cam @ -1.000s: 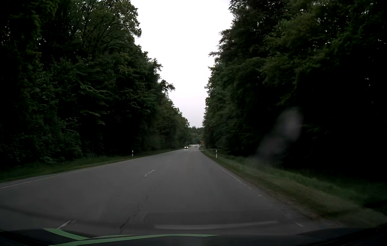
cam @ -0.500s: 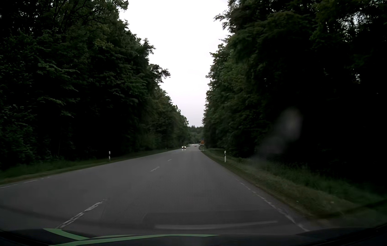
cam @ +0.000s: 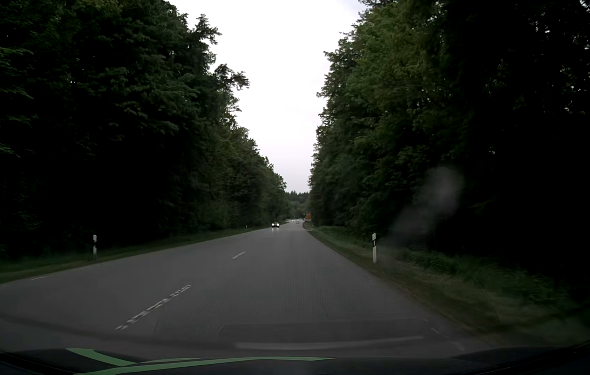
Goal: Follow the waypoints while adhering to traffic rules and regulations
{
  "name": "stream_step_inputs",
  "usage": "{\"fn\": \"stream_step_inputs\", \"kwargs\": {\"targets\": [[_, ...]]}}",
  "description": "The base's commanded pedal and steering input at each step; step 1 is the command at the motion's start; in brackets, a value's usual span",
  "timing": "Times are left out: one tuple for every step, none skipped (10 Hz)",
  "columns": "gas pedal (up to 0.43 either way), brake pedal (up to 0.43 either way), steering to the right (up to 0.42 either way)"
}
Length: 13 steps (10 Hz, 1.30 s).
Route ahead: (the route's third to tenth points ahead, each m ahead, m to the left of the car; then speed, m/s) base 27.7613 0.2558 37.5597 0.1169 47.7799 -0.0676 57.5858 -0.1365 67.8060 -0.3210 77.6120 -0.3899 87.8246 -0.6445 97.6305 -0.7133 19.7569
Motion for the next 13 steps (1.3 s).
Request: {"fn": "stream_step_inputs", "kwargs": {"targets": [[0.059,0.0,-0.001],[0.059,0.0,-0.001],[0.047,0.0,-0.001],[0.047,0.0,-0.001],[0.047,0.0,-0.001],[0.047,0.0,-0.001],[0.047,0.0,-0.001],[0.047,0.0,-0.001],[0.047,0.0,-0.001],[0.047,0.0,0.0],[0.047,0.0,0.0],[0.047,0.0,-0.001],[0.047,0.0,0.0]]}}
